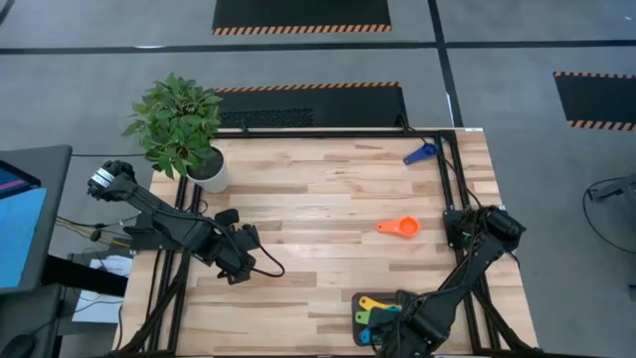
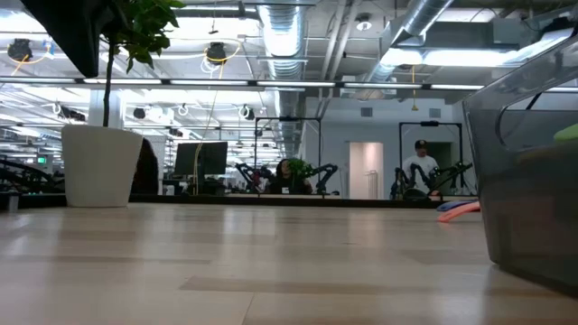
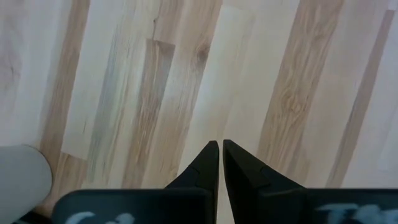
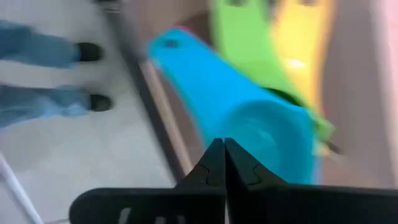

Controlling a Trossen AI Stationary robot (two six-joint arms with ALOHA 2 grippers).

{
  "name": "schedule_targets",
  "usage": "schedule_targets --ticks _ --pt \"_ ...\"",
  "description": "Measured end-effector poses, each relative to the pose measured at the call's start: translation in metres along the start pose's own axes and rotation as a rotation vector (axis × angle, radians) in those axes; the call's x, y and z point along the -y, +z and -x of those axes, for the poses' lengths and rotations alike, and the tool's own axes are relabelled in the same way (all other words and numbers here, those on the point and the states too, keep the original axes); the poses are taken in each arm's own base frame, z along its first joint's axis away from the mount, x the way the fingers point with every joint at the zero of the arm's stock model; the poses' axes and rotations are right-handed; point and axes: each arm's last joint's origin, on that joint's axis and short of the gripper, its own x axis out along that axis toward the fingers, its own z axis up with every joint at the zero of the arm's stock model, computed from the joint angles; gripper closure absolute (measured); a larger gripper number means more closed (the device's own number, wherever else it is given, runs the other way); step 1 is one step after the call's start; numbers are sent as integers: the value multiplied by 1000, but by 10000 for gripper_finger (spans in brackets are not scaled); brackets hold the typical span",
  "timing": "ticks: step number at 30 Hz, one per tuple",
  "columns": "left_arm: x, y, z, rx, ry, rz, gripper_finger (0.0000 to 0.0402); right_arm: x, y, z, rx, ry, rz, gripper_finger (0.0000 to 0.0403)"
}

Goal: Nest measuring cups in basket
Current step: Stack the light blue measuring cup on top of the green measuring cup in the black bin

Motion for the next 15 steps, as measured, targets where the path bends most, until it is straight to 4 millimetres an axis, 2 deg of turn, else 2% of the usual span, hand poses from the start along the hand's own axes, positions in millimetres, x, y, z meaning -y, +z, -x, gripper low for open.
schedule_targets --ticks 5,11,15 --pt "0 0 0 7 6 -11 391 8 -3 0 -32 -86 -51 386" --pt "0 0 0 10 9 -11 391 6 -6 0 -69 -61 -51 398" --pt "0 0 0 12 11 -11 391 4 -7 0 -74 -42 -72 387"
